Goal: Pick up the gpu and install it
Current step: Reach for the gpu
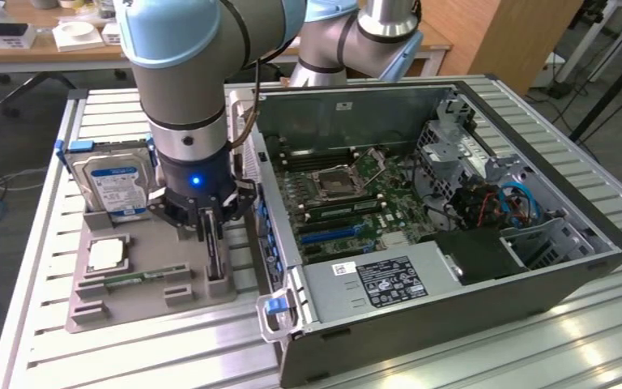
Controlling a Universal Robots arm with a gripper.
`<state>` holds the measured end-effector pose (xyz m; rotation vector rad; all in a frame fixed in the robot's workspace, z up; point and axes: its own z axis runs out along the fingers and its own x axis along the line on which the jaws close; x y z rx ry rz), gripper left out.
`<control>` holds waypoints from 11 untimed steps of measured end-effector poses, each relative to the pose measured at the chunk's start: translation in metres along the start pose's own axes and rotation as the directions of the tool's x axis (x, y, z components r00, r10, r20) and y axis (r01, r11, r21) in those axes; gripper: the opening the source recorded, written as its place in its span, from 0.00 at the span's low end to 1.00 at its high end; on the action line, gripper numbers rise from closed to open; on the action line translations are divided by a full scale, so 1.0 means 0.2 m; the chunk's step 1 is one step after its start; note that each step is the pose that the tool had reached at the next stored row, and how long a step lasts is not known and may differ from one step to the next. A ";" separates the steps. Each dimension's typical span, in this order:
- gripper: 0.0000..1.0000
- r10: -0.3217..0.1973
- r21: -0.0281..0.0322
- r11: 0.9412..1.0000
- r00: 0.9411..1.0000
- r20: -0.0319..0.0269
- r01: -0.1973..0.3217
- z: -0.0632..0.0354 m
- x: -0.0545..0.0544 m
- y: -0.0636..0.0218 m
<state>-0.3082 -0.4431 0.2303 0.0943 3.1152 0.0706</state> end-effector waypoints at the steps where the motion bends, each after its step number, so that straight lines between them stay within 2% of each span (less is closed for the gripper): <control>1: 0.33 0.000 0.000 1.000 1.000 0.000 0.000 0.000 0.00 0.000; 11: 0.33 0.000 0.000 1.000 1.000 0.000 0.000 0.003 0.00 -0.001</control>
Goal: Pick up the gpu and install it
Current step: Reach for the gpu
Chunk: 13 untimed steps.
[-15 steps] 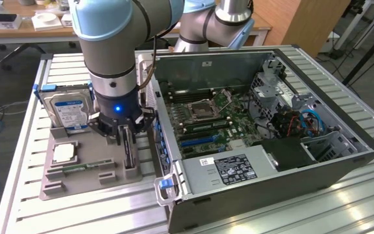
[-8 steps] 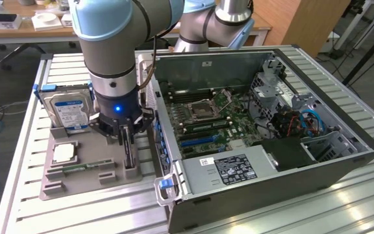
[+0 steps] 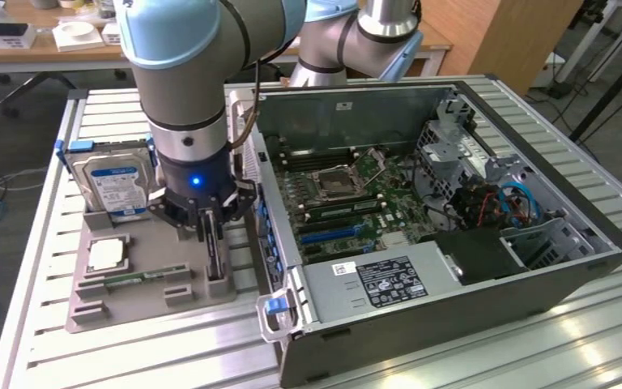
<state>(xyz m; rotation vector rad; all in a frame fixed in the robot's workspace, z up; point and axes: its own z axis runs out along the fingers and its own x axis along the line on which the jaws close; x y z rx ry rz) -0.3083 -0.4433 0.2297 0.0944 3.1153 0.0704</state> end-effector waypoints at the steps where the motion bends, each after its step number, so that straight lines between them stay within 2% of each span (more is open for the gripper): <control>1: 0.33 0.000 0.000 1.000 1.000 0.000 0.000 0.001 0.00 0.000; 13: 0.33 0.000 0.000 1.000 1.000 0.000 0.000 0.007 0.00 0.000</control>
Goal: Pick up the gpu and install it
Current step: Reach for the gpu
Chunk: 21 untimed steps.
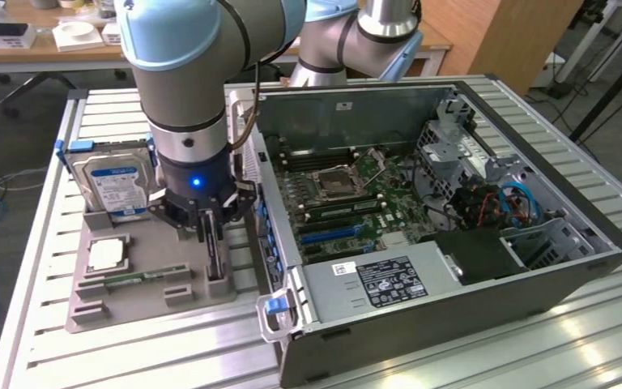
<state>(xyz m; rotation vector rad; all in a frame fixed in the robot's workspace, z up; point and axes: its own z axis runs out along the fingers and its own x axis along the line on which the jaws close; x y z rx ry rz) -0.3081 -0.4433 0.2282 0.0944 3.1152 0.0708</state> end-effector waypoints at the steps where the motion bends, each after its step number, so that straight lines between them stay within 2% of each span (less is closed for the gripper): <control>1: 0.33 0.000 0.000 1.000 1.000 0.000 0.000 0.000 0.00 0.000; 8: 0.33 0.000 0.000 1.000 1.000 0.000 0.000 0.000 0.00 0.000; 9: 0.32 0.000 0.000 1.000 1.000 0.000 0.000 0.000 0.00 0.000; 10: 0.26 0.000 0.000 1.000 1.000 0.000 0.000 0.000 0.00 0.000; 21: 0.26 0.000 0.000 1.000 1.000 0.000 0.000 0.000 0.00 0.000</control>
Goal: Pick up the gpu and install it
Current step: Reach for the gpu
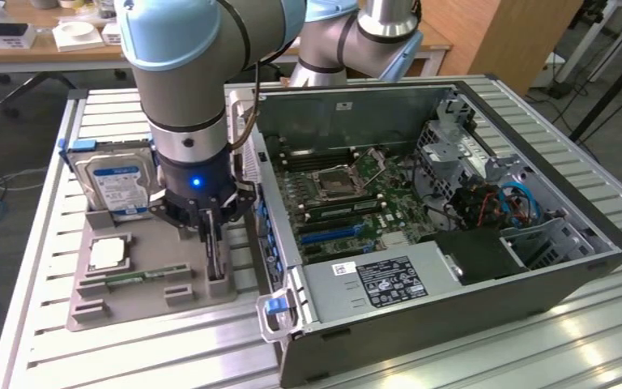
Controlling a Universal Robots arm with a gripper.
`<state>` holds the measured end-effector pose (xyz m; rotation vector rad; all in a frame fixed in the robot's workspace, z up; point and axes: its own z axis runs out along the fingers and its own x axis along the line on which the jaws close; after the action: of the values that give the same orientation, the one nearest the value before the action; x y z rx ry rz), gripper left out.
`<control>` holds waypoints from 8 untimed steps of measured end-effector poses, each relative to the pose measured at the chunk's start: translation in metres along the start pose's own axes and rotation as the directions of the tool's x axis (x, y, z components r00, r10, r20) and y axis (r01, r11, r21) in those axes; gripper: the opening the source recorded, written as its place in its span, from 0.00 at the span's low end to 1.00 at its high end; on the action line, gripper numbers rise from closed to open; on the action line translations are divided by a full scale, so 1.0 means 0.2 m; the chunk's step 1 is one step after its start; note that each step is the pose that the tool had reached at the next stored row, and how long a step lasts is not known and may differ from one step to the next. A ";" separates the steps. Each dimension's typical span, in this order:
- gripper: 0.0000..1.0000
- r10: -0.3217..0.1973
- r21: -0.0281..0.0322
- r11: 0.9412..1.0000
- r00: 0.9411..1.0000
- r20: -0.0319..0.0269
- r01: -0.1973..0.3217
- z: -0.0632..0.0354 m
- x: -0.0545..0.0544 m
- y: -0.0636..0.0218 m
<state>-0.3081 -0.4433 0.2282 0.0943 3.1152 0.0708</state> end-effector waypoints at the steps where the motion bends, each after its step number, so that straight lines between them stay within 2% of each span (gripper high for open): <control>1: 0.26 0.000 0.000 1.000 1.000 0.000 0.000 0.000 0.00 0.000; 8: 0.26 0.000 0.001 1.000 1.000 0.000 0.000 -0.013 0.00 0.000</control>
<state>-0.3080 -0.4434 0.2307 0.0942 3.1152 0.0692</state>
